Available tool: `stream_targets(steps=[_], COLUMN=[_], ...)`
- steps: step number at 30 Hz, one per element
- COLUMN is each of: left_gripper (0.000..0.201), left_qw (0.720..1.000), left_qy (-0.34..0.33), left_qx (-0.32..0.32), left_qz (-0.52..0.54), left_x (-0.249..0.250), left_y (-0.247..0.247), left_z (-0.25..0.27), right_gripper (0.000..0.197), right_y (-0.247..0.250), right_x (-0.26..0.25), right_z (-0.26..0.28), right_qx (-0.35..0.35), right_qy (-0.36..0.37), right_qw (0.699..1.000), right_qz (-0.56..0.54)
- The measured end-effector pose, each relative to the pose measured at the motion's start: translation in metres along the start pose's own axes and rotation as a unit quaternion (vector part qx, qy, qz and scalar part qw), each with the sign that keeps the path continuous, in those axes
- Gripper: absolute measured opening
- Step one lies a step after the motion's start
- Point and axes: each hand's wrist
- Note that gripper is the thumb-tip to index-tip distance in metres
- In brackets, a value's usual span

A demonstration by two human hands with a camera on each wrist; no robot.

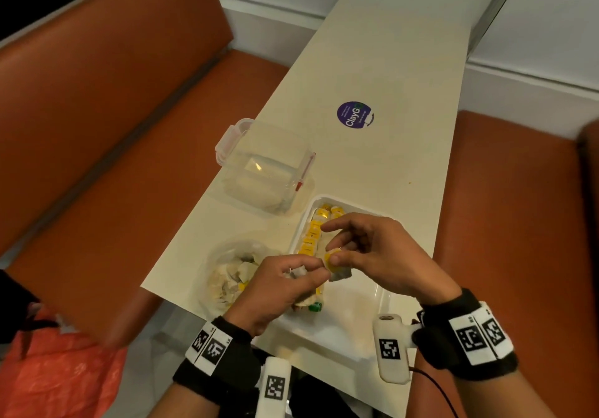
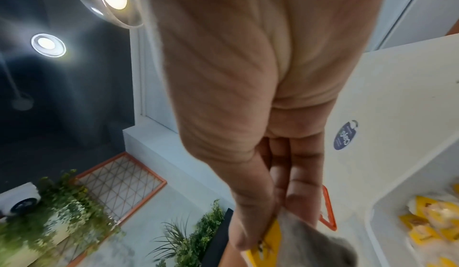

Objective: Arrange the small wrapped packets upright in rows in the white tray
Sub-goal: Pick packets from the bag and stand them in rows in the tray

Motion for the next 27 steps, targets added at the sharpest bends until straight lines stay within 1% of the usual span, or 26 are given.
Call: stream_targets(steps=[4,7,9,10,12,14,16,19,21,24,27], left_gripper=[0.015,0.021,0.023,0.02,0.011,0.008,0.01,0.01,0.009,0.009,0.008], left_qw=[0.998,0.999,0.999,0.999,0.998,0.997,0.995,0.992,0.989,0.987,0.982], left_qy=[0.033,0.028,0.024,0.027,0.036,0.052,0.072,0.09,0.095,0.106,0.122], left_qx=[0.004,0.0,0.023,0.035,0.042,0.05,0.064,0.093,0.111,0.124,0.142], left_qz=[0.049,0.018,-0.009,-0.009,-0.005,-0.012,-0.007,0.006,0.012,0.0,-0.007], left_x=[-0.004,-0.011,-0.016,-0.018,-0.024,-0.03,-0.037,-0.045,-0.05,-0.058,-0.062], left_y=[-0.005,-0.009,-0.013,-0.014,-0.015,-0.015,-0.011,-0.001,0.007,0.022,0.032], left_z=[-0.002,-0.006,-0.01,-0.012,-0.016,-0.017,-0.018,-0.016,-0.012,-0.006,0.0], right_gripper=[0.039,0.037,0.04,0.039,0.027,0.016,0.012,0.009,0.01,0.011,0.015], right_y=[-0.005,-0.01,-0.014,-0.016,-0.019,-0.023,-0.023,-0.021,-0.018,-0.014,-0.012], right_x=[0.02,0.035,0.046,0.052,0.065,0.08,0.094,0.12,0.138,0.152,0.155], right_z=[-0.006,-0.006,-0.004,-0.005,-0.011,-0.02,-0.033,-0.061,-0.083,-0.11,-0.128], right_qx=[0.058,0.043,0.02,0.018,0.027,0.039,0.078,0.171,0.218,0.244,0.258], right_qy=[-0.012,-0.024,-0.039,-0.05,-0.07,-0.091,-0.125,-0.172,-0.199,-0.215,-0.22], right_qw=[0.997,0.995,0.99,0.987,0.984,0.982,0.973,0.948,0.935,0.931,0.924], right_qz=[-0.04,-0.081,-0.135,-0.153,-0.158,-0.163,-0.18,-0.204,-0.197,-0.166,-0.175])
Point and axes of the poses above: each hand's wrist, its own z-axis away from the middle knuckle, its own y-axis out of the back of the hand, x = y × z, and after that the axes turned 13 degrees about -y, right-handed
